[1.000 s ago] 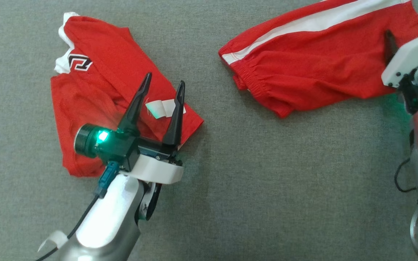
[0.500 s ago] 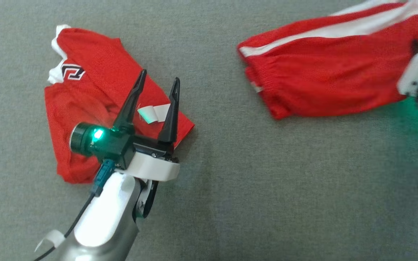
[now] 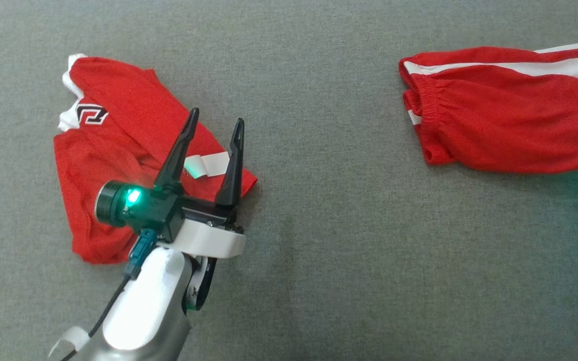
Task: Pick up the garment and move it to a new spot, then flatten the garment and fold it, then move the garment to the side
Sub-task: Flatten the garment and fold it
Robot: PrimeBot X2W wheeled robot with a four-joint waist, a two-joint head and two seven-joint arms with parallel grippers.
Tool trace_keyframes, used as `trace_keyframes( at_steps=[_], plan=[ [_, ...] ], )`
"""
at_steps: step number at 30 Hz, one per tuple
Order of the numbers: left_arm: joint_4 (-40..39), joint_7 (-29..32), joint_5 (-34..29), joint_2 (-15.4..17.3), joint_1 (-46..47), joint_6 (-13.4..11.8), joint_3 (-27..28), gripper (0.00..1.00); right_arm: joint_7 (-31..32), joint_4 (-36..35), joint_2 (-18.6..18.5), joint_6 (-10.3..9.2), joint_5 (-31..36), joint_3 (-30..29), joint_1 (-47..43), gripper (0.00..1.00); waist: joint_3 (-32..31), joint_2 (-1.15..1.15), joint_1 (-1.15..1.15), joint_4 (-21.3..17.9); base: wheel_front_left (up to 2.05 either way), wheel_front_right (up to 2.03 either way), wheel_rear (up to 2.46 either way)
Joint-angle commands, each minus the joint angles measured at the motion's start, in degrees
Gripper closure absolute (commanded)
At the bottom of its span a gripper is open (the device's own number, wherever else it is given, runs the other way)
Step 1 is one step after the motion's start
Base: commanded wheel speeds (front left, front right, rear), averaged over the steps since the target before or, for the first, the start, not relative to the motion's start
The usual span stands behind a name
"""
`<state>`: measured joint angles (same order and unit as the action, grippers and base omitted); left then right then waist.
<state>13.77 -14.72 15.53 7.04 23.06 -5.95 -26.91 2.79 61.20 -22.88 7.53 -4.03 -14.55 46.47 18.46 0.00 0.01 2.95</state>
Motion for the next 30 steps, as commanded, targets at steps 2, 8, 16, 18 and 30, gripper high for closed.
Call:
trace_keyframes(
  at_steps=[2, 8, 16, 18, 30],
  plan=[
    [-1.4, -0.3, -0.7, 1.0, 0.0, 0.3, 2.6, 0.0, -2.6, -3.6, 1.0, -0.04, -0.7, 0.3, 0.7, 1.0, -0.5, 0.0, -0.01, -0.1, 0.0, 0.0, 0.0],
    [-0.6, -0.3, -1.0, 0.8, -0.9, 0.3, 2.8, 0.0, -6.6, -7.1, 7.2, -0.04, -4.5, 4.2, 0.3, 1.0, -3.4, 0.0, -0.01, -0.2, 0.0, 0.0, 0.0],
    [0.0, -0.3, -0.7, 1.3, -2.8, -0.3, 3.4, 0.0, -6.8, -12.9, 12.3, -0.04, -13.3, 16.1, -3.2, 1.0, -6.7, 0.0, -0.01, 0.8, 0.0, 0.0, 0.0],
    [0.0, -0.3, -0.5, 1.4, -3.3, -0.7, 3.7, 0.0, -6.3, -14.3, 12.7, -0.04, -15.1, 18.9, -4.2, 1.0, -7.0, 0.0, -0.01, 1.2, 0.0, 0.0, 0.0],
    [0.1, -0.2, 0.1, 1.5, -3.7, -1.1, 3.3, 0.0, -4.5, -15.0, 13.3, -0.04, -19.4, 33.8, -7.1, 1.0, -7.5, 0.0, -0.01, 3.2, 0.0, 0.0, 0.0]
  ],
)
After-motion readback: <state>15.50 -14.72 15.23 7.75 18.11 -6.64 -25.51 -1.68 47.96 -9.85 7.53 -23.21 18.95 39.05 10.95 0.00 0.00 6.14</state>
